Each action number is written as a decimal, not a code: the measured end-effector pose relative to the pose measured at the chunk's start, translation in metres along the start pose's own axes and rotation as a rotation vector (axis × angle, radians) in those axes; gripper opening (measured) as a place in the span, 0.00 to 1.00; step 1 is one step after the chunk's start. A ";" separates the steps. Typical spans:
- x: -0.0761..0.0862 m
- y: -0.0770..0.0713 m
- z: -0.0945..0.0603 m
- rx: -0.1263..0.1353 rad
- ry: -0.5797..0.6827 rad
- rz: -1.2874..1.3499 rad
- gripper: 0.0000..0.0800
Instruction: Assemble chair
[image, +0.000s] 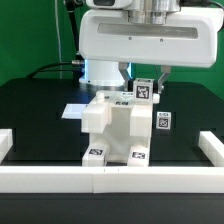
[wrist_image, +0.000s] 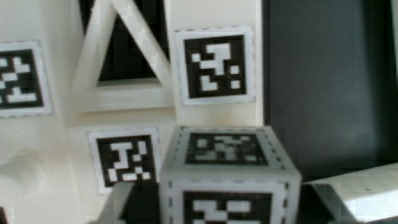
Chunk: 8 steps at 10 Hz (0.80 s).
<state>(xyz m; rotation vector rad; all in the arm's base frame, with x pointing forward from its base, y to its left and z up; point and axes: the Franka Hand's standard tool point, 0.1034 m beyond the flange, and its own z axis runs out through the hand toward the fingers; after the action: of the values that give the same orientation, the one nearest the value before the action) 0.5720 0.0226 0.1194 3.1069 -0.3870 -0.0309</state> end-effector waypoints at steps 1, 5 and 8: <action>0.001 0.000 0.000 0.000 0.005 0.000 0.36; 0.008 -0.002 0.001 -0.004 0.015 -0.006 0.36; 0.010 -0.001 0.001 -0.005 0.024 -0.005 0.36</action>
Offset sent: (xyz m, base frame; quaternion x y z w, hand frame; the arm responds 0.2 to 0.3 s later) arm 0.0162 0.0055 -0.0123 0.0027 0.0022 -0.0386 0.9992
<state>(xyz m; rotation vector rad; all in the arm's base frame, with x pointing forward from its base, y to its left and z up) 0.5814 0.0209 0.1177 3.1005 -0.3774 0.0053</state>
